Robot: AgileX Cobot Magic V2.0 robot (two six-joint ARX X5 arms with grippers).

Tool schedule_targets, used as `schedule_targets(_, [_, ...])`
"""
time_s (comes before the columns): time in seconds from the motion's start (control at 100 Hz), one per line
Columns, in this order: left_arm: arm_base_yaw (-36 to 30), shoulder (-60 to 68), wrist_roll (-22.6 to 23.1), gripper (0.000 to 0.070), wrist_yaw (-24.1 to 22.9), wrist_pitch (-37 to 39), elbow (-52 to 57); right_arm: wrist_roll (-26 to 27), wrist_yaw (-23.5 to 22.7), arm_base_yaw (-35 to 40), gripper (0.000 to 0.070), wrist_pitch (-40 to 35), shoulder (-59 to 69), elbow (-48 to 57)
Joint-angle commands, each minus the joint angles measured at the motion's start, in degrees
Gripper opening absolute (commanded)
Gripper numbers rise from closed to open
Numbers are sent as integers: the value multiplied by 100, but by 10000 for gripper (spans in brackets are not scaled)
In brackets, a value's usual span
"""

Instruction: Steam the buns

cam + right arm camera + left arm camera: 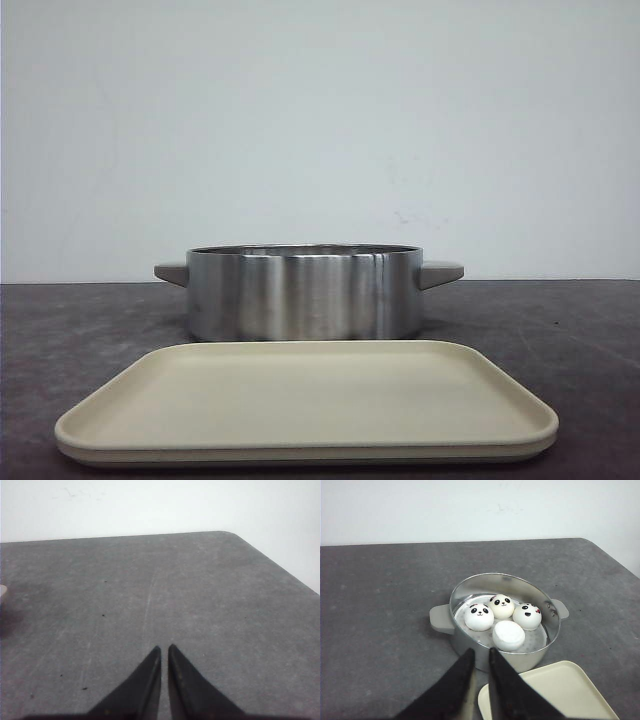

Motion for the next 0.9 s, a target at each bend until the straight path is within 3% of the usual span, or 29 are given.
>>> schedule_targets(0.0, [-28, 22, -20, 0, -26, 72, 68, -44, -7, -2, 15, -11, 2, -15])
schedule_targets(0.37, [-28, 20, -11, 0, -26, 66, 68, -44, -7, -2, 15, -11, 2, -15])
schedule_targets(0.44, [13, -55, 94, 0, -28, 24, 68, -44, -7, -2, 15, -9, 2, -15])
schedule_targets(0.49, [109, -133, 479, 0, -42, -42, 68, -44, -7, -2, 15, -11, 2, -15])
schedule_targets(0.62, [520, -389, 529, 0, -2, -197, -223, -44, -7, -2, 15, -9, 2, -15])
schedule_targets(0.79, [1263, -1130, 577, 0, 61, 1283, -1733, -44, -7, -2, 15, -11, 2, -15])
schedule_targets(0.89, [1768, -1604, 481, 0, 654, 2549, -2865, -44, -7, -2, 15, -11, 2, -15])
